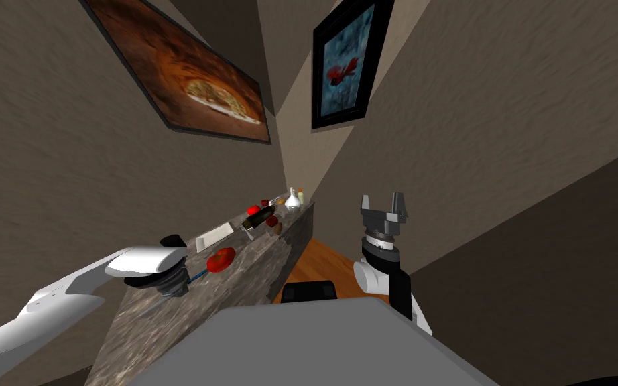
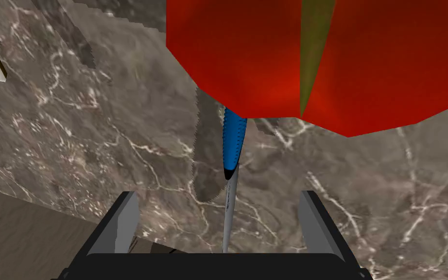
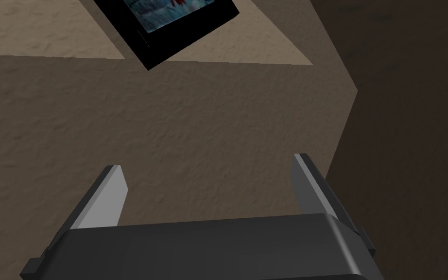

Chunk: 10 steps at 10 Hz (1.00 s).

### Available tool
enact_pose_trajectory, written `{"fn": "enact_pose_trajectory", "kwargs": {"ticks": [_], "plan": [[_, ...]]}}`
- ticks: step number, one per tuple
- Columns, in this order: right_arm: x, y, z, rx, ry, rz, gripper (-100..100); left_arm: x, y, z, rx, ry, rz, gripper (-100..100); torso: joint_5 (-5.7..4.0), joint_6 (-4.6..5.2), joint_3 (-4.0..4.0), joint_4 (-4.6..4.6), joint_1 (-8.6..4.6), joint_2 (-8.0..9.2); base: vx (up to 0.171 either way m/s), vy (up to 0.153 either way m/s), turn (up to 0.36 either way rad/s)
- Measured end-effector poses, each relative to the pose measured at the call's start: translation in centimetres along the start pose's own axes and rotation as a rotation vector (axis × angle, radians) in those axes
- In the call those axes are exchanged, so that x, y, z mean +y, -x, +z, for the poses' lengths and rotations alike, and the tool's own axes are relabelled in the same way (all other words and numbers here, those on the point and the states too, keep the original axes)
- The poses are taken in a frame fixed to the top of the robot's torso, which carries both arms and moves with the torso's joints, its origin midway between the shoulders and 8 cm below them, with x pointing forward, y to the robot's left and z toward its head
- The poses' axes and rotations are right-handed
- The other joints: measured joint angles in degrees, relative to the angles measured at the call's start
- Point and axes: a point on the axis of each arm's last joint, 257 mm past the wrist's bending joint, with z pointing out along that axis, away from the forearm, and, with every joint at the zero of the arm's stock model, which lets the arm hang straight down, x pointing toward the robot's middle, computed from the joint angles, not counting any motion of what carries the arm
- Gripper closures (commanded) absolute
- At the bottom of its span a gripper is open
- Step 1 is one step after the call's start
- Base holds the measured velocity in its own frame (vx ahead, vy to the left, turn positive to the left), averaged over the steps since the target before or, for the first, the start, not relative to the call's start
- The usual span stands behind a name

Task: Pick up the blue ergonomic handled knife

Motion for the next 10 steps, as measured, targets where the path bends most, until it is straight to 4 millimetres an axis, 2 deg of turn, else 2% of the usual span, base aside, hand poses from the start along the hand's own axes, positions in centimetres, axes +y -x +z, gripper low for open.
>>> {"fn": "enact_pose_trajectory", "kwargs": {"ticks": [1,2,5,6,10], "plan": [[0.0,0.0,0.0,0.0,0.0,0.0,0,0.1,0.0,0.1,-0.003,0.003,-0.003,0,0.03,-0.07,0.16,0.06,0.21,0.29,0.014,-0.009,0.007],[0.0,0.0,0.0,0.0,0.0,0.0,0,0.1,0.0,0.0,-0.002,0.003,-0.003,-100,0.07,-0.07,0.3,0.12,0.36,0.52,0.007,0.002,-0.006],[0.0,0.0,0.0,0.0,0.0,0.0,0,0.3,0.5,2.1,0.003,0.004,-0.008,-100,0.12,-0.09,0.41,0.16,0.51,0.7,0.0,0.011,-0.002],[0.0,0.0,0.0,0.0,0.0,0.0,0,0.3,0.5,2.2,0.004,0.003,-0.007,100,0.1,-0.08,0.41,0.17,0.48,0.71,0.0,0.0,0.0],[0.0,0.0,0.0,0.0,0.0,0.0,0,0.2,0.4,2.1,0.004,0.002,-0.007,100,0.19,-0.08,0.38,0.14,0.58,0.66,0.0,0.0,0.0]]}}
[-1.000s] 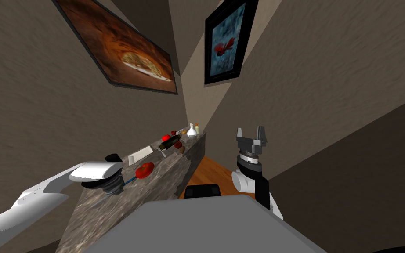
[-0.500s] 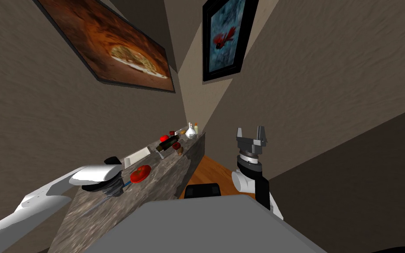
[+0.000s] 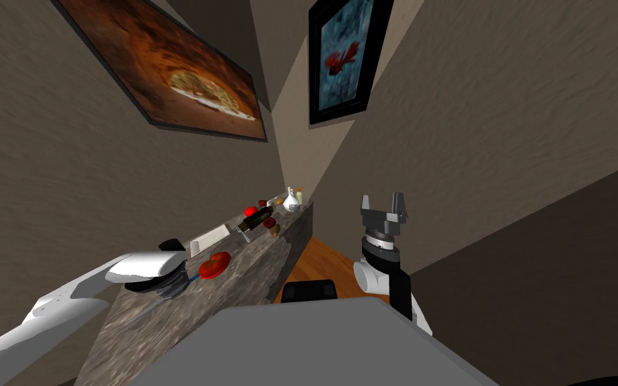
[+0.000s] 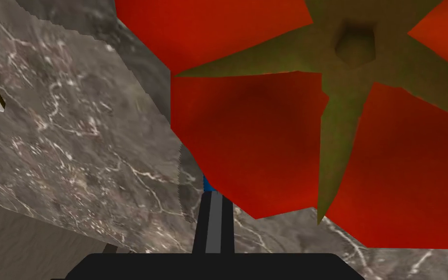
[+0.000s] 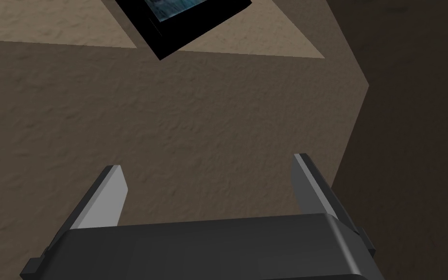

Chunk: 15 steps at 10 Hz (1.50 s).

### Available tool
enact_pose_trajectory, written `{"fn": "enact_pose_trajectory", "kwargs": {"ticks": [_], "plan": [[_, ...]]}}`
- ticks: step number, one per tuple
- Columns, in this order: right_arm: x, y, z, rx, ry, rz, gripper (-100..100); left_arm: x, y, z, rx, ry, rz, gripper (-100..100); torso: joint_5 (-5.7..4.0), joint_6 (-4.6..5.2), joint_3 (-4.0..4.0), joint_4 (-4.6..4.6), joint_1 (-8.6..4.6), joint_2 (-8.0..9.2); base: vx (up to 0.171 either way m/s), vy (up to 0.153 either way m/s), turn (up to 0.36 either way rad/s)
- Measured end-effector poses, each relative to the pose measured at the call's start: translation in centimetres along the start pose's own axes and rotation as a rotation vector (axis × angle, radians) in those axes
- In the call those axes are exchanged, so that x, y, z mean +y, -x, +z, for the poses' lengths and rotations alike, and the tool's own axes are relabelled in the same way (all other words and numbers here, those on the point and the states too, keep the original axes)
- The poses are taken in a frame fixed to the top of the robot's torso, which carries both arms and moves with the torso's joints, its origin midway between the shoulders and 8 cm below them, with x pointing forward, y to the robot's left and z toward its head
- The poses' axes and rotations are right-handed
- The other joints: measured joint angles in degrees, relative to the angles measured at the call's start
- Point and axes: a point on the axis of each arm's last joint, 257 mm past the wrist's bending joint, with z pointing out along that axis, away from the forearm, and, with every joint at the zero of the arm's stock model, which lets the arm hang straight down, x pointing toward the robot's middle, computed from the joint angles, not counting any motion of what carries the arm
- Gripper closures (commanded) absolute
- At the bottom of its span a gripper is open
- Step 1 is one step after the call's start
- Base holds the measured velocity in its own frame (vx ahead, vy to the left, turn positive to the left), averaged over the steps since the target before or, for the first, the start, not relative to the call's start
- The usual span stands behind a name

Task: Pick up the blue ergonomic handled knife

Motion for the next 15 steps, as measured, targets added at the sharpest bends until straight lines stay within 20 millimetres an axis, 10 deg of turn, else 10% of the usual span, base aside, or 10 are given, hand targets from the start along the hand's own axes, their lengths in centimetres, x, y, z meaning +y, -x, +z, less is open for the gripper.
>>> {"fn": "enact_pose_trajectory", "kwargs": {"ticks": [2,7,15], "plan": [[0.0,0.0,0.0,0.0,0.0,0.0,0,0.0,0.0,0.0,0.0,0.0,0.0,-100,0.0,0.0,0.0,0.0,0.01,0.0,-0.001,0.004,-0.017],[0.0,0.0,0.0,0.0,0.0,0.0,0,-1.7,0.4,-2.6,-0.007,0.012,-0.013,-100,0.06,-0.01,0.07,0.03,0.25,0.12,-0.028,0.049,-0.102],[0.0,0.0,0.0,0.0,0.0,0.0,0,4.7,4.5,-1.5,-0.108,0.246,-0.064,-100,0.04,-0.01,-0.09,-0.04,0.14,-0.15,0.013,0.039,-0.142]]}}
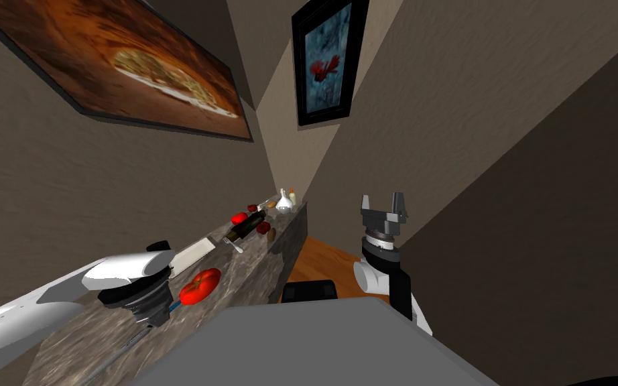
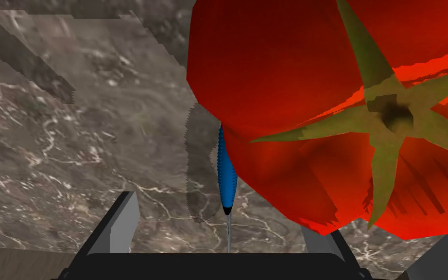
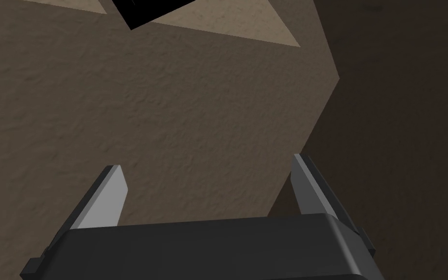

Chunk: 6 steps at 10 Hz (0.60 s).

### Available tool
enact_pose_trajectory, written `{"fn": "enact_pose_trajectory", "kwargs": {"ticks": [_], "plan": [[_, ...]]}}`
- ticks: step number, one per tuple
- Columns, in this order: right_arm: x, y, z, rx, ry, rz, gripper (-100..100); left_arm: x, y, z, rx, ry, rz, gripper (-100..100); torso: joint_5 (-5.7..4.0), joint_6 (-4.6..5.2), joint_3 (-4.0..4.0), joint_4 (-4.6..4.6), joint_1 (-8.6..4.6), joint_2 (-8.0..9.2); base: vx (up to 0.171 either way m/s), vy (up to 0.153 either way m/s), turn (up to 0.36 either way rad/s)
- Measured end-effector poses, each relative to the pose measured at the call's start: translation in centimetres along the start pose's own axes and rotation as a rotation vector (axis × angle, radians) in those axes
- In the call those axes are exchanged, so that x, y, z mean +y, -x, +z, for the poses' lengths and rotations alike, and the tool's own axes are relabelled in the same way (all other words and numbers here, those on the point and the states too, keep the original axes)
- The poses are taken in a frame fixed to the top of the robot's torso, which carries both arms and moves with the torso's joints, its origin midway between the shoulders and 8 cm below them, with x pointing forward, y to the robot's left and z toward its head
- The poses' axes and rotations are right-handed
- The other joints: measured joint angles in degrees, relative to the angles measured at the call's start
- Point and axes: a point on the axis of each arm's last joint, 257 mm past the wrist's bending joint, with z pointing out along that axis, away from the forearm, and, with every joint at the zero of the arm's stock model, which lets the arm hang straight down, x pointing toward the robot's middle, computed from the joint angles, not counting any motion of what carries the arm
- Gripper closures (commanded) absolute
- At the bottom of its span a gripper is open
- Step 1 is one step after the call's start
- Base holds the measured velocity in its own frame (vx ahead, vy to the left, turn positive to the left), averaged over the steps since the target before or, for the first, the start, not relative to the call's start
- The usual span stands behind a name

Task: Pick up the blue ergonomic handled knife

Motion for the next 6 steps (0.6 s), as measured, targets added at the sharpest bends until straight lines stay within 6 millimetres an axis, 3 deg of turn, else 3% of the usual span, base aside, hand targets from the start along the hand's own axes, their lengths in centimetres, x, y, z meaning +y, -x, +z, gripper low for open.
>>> {"fn": "enact_pose_trajectory", "kwargs": {"ticks": [1,2,3,6], "plan": [[0.0,0.0,0.0,0.0,0.0,0.0,0,1.15,0.62,0.52,-0.014,0.03,-0.005,-100,0.0,0.0,0.03,0.01,0.0,0.05,0.004,0.017,-0.026],[0.0,0.0,0.0,0.0,0.0,0.0,0,1.31,0.7,0.57,-0.017,0.034,-0.007,0,-0.01,-0.02,0.05,0.02,-0.05,0.09,0.0,0.0,0.0],[0.0,0.0,0.0,0.0,0.0,0.0,0,1.29,0.69,0.56,-0.016,0.034,-0.006,-100,-0.03,-0.02,0.06,0.03,-0.1,0.11,-0.031,-0.001,-0.134],[0.0,0.0,0.0,0.0,0.0,0.0,0,0.97,1.13,1.5,-0.017,0.041,-0.036,-100,0.03,0.04,0.18,0.07,-0.06,0.31,-0.07,-0.002,-0.108]]}}
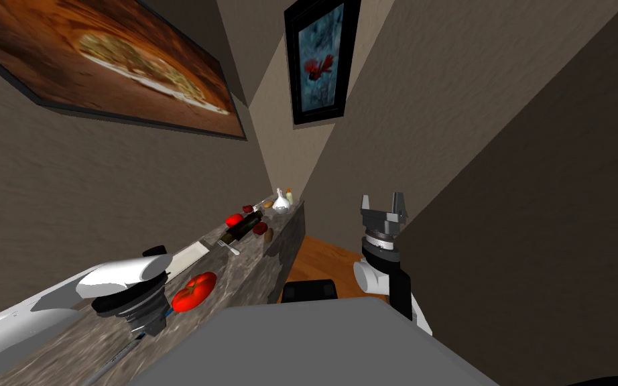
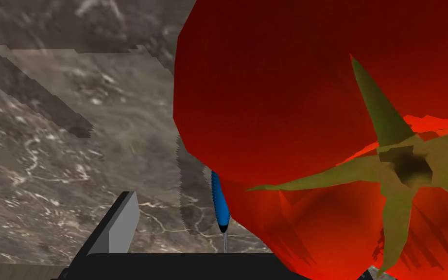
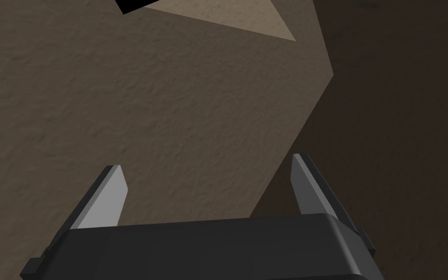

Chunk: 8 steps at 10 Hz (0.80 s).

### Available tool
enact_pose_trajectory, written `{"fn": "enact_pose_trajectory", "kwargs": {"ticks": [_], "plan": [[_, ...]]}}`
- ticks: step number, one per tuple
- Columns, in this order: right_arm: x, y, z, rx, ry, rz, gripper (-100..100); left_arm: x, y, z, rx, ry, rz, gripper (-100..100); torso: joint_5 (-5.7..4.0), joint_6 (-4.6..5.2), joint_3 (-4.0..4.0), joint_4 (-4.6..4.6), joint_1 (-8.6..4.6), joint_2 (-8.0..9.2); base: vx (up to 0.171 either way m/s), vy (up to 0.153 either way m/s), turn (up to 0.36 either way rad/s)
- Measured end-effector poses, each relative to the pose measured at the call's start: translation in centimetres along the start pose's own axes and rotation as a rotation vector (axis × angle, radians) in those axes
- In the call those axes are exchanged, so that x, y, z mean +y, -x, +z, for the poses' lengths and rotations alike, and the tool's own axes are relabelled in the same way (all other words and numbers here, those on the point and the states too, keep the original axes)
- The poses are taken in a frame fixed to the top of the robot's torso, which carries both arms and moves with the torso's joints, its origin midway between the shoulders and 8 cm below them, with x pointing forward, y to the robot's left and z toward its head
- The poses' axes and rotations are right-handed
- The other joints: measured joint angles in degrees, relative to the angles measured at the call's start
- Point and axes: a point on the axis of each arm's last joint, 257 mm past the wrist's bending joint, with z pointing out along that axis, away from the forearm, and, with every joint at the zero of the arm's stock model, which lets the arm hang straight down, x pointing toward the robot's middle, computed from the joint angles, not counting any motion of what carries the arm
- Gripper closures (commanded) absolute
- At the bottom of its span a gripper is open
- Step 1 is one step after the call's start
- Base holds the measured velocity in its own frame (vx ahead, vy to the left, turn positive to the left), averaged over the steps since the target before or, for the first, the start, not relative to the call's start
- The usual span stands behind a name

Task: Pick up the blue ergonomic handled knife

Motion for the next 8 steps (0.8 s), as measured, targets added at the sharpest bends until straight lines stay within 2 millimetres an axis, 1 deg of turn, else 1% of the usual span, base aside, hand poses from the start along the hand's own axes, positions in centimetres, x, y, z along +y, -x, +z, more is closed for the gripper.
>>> {"fn": "enact_pose_trajectory", "kwargs": {"ticks": [3,4,5,8], "plan": [[0.0,0.0,0.0,0.0,0.0,0.0,0,-0.5,0.5,1.2,-0.001,0.008,-0.031,-100,0.0,0.0,-0.03,-0.01,0.0,-0.05,-0.061,-0.01,-0.107],[0.0,0.0,0.0,0.0,0.0,0.0,0,-0.7,0.6,1.5,0.0,0.01,-0.04,-100,0.0,-0.02,-0.01,0.0,0.0,-0.03,-0.03,-0.005,-0.011],[0.0,0.0,0.0,0.0,0.0,0.0,0,-0.7,0.6,1.5,0.0,0.01,-0.04,100,-0.01,-0.03,-0.06,-0.02,0.01,-0.12,-0.005,-0.001,0.003],[0.0,0.0,0.0,0.0,0.0,0.0,0,-0.7,0.6,1.5,-0.002,0.009,-0.033,100,0.02,-0.13,-0.14,-0.03,0.0,-0.27,-0.002,0.001,-0.011]]}}
